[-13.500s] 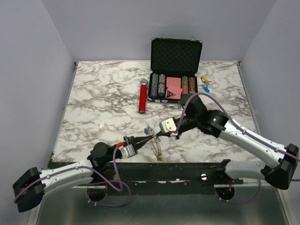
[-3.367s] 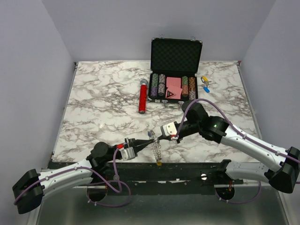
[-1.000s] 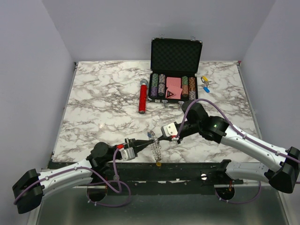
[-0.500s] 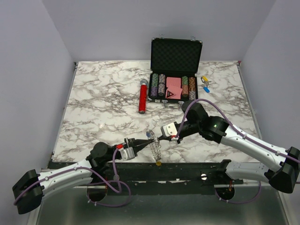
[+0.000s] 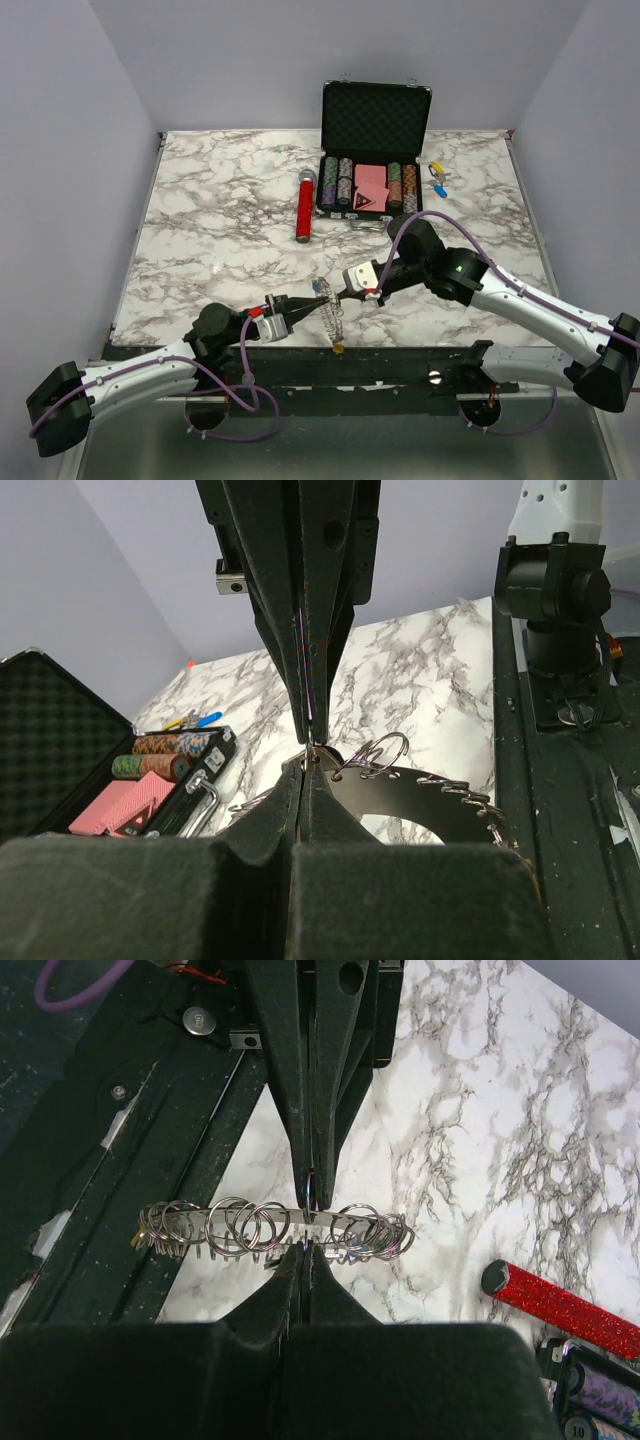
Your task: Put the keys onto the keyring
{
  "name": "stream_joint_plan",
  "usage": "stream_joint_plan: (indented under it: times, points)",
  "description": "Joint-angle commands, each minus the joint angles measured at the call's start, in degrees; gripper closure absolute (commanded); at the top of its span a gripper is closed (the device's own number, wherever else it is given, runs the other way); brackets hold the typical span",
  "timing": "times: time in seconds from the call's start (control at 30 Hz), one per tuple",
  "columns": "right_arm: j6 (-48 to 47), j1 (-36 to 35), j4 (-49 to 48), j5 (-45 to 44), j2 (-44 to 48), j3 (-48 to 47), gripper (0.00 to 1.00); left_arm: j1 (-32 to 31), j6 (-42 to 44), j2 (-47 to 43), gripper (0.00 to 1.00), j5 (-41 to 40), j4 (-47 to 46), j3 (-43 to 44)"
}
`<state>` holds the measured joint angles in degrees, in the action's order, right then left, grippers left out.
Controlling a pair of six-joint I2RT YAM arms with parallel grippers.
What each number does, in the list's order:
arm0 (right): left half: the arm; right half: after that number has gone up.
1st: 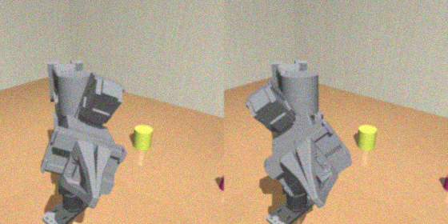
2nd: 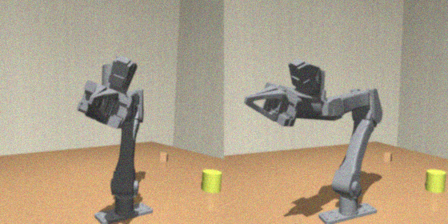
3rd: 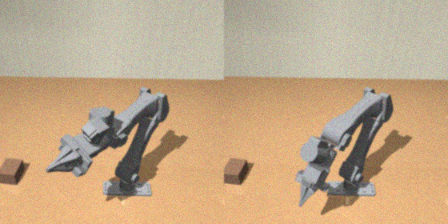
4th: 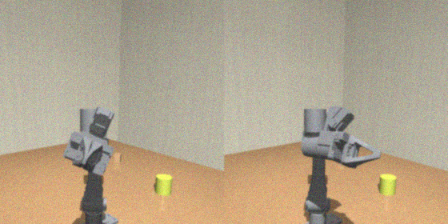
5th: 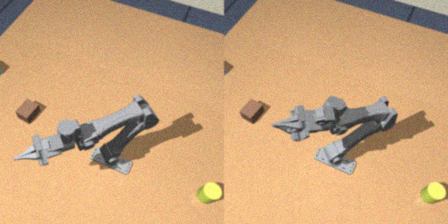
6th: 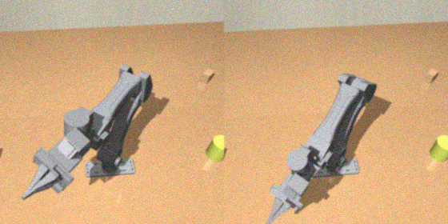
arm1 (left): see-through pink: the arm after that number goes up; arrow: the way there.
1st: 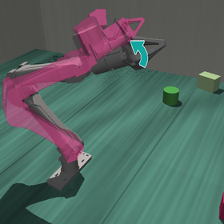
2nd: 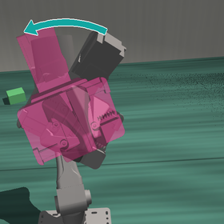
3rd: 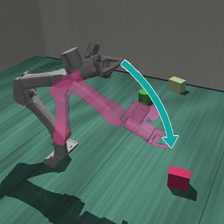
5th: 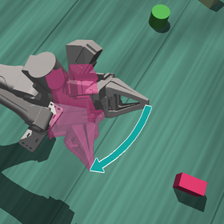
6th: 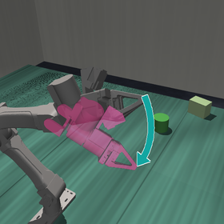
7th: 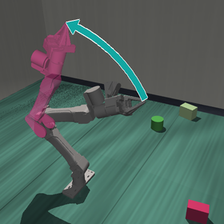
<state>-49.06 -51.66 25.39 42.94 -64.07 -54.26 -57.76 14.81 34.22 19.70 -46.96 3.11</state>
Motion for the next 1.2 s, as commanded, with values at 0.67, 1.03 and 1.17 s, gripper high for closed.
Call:
stream_joint_plan:
  times: [0.67, 1.03, 1.17]
  points:
    - [1.07, -0.37, -0.87, 0.57, 0.44, -0.06, 1.0, 0.1, -0.04, 0.85, 1.0, 0.51, -2.08, -2.06]
    - [1.16, -0.37, -0.69, 1.53, 0.35, 0.12, 1.0, 0.28, -0.04, 1.38, 1.0, 0.69, -2.96, -1.88]
    - [1.25, -0.37, -0.69, 2.06, 0.27, 0.21, 1.0, 0.19, -0.04, 1.55, 1.0, 0.77, -3.14, -1.89]
